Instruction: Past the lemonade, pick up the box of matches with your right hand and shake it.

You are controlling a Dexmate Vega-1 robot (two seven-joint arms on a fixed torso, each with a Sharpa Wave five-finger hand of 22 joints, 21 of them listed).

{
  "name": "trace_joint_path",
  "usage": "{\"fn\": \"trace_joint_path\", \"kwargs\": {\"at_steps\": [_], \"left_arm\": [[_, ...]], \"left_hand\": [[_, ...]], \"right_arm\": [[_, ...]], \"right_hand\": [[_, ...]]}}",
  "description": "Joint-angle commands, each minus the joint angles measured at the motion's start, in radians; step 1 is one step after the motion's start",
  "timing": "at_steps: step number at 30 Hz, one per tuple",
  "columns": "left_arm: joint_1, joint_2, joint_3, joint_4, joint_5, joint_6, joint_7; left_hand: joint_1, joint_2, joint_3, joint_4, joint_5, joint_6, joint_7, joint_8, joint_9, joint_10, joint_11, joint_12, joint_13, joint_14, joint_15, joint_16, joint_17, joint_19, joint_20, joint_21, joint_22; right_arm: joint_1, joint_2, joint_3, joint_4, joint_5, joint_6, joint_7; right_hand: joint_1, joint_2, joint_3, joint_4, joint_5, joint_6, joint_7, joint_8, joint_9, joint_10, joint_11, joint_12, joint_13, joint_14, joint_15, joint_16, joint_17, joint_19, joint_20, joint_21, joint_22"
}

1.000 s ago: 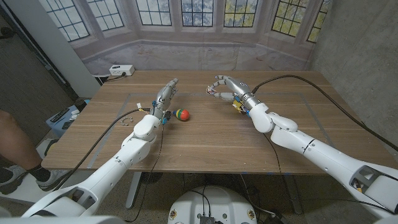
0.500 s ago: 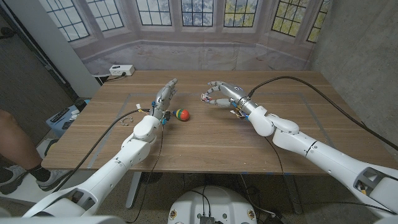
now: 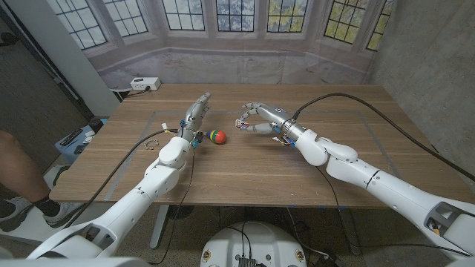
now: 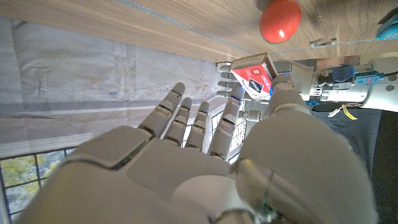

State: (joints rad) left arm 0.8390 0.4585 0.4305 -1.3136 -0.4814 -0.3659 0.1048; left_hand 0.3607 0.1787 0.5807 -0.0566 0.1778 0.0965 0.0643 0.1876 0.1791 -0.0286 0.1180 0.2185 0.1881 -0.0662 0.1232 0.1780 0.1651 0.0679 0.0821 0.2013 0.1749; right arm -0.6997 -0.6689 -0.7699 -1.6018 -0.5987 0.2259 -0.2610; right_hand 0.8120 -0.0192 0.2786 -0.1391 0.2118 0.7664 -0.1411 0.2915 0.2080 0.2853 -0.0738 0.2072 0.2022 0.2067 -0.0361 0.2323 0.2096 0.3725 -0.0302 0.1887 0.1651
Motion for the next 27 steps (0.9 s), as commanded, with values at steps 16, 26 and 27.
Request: {"fn": "trace_joint_path", "kwargs": {"at_steps": [16, 26, 27], "left_arm": [[-0.014, -0.001, 0.004, 0.008, -0.001, 0.012, -0.007], [-0.028, -0.005, 0.01, 0.017, 0.002, 0.017, -0.013], [-0.029, -0.006, 0.011, 0.018, 0.002, 0.017, -0.014]], "left_hand": [[0.015, 0.001, 0.002, 0.001, 0.007, 0.01, 0.003, 0.002, 0.003, 0.007, -0.001, -0.001, 0.006, 0.009, 0.005, 0.001, 0.004, 0.004, 0.006, -0.003, 0.001], [0.016, 0.001, 0.003, 0.0, 0.007, 0.013, 0.004, 0.002, 0.003, 0.007, -0.002, -0.002, 0.006, 0.009, 0.005, 0.001, 0.004, 0.004, 0.005, -0.003, 0.001], [0.017, 0.002, 0.003, 0.0, 0.007, 0.012, 0.004, 0.002, 0.003, 0.007, -0.002, -0.002, 0.006, 0.009, 0.005, 0.001, 0.004, 0.004, 0.006, -0.003, 0.001]], "right_arm": [[0.041, 0.058, 0.015, 0.077, -0.008, -0.032, -0.025], [0.086, 0.09, 0.009, 0.134, 0.012, -0.061, -0.037], [0.091, 0.092, 0.008, 0.142, 0.016, -0.058, -0.041]], "right_hand": [[0.004, 0.013, -0.004, -0.001, -0.001, 0.003, 0.002, -0.006, 0.003, 0.016, 0.0, 0.002, 0.004, 0.014, -0.049, 0.007, 0.001, -0.005, -0.005, 0.002, 0.006], [0.003, 0.014, -0.005, 0.0, -0.002, 0.001, 0.004, -0.009, 0.003, 0.018, 0.003, 0.001, 0.004, 0.015, -0.049, 0.007, 0.001, -0.005, -0.005, 0.003, 0.006], [0.002, 0.015, -0.005, 0.0, -0.002, 0.001, 0.005, -0.009, 0.003, 0.018, 0.003, 0.001, 0.004, 0.015, -0.049, 0.007, 0.001, -0.005, -0.004, 0.003, 0.006]]}}
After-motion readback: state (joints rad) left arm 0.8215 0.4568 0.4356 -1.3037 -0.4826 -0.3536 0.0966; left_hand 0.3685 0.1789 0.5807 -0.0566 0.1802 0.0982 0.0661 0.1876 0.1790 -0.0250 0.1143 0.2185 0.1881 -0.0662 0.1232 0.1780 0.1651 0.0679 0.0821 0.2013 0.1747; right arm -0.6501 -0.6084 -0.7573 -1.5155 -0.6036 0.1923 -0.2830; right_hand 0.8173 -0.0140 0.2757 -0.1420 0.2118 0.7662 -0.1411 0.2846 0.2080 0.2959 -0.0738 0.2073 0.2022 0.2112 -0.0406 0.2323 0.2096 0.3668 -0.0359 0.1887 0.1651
